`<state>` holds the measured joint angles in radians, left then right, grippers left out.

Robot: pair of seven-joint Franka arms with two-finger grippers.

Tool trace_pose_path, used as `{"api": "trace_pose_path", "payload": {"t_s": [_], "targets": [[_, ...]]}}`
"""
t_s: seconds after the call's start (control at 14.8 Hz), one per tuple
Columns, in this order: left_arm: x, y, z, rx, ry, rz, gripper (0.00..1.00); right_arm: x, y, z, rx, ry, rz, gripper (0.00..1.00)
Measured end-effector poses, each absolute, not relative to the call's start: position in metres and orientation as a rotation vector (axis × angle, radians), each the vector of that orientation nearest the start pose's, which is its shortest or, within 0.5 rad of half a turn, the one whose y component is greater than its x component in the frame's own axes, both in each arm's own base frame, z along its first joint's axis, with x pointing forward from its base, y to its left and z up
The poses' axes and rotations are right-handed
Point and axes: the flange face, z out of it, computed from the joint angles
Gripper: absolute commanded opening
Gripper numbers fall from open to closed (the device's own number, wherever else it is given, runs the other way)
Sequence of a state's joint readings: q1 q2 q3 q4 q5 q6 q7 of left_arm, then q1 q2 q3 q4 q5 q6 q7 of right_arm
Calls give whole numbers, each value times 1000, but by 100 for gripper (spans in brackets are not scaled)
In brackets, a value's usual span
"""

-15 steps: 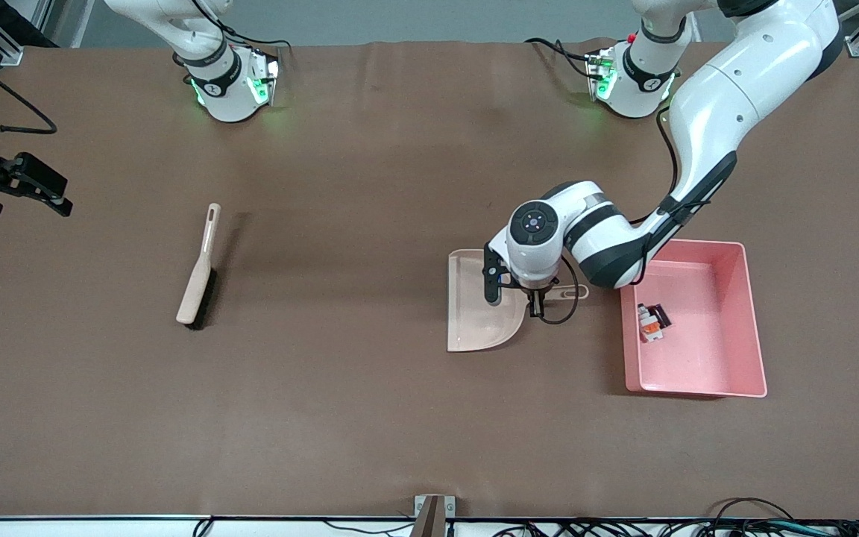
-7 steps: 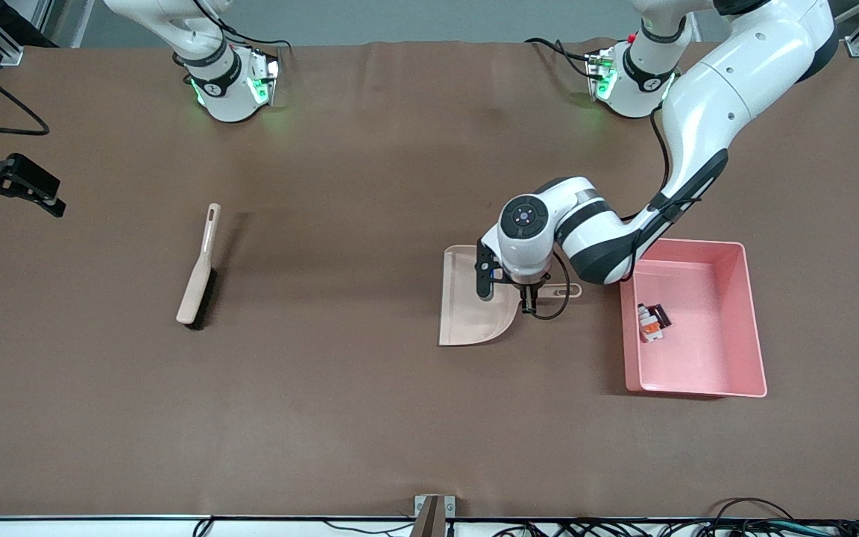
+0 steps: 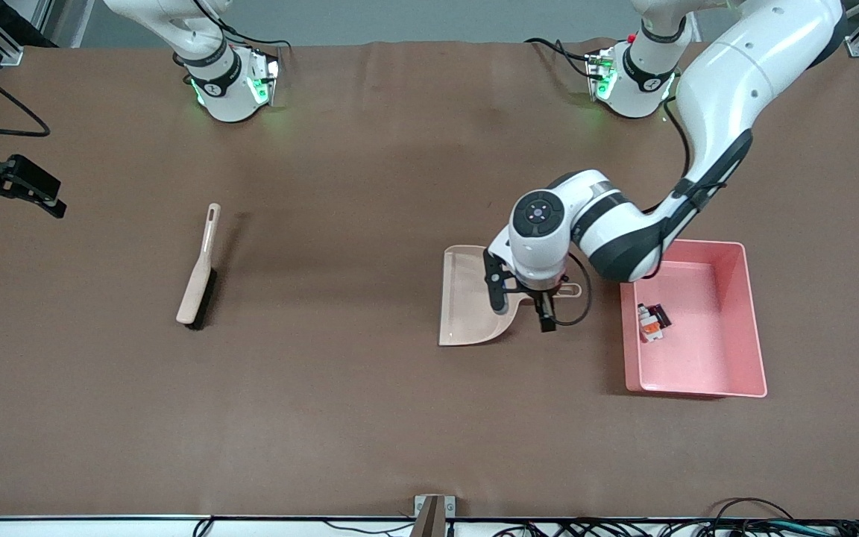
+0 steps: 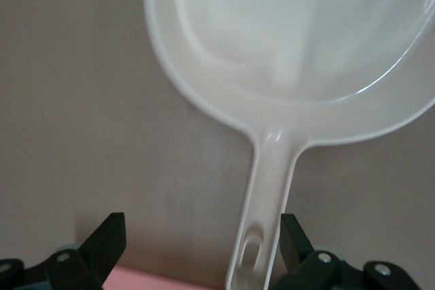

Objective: Clean e-waste and dump in bin

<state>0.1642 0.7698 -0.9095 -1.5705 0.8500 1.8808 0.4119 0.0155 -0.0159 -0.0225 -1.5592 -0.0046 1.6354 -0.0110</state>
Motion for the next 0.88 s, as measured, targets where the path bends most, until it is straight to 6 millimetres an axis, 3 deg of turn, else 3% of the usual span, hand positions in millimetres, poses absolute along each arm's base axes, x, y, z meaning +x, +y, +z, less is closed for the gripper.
{"api": "trace_pose_path", "payload": {"t_s": [0.27,0.47,0.61,0.88], "targets": [[649,-270,398,-2547,1486,139,100,557,-4,645,-3143,-6,-145,100],[674,-210,443,-2785,1064,57,100,557,-4,645,-3143,-7,-146,100],[676,-191,472,-2846,868,-11,100,557,-4,645,-3143,-8,-146,100],[664,-169,537,-2845,690,-119,100,557,-3,645,-3143,-11,-147,100]]}}
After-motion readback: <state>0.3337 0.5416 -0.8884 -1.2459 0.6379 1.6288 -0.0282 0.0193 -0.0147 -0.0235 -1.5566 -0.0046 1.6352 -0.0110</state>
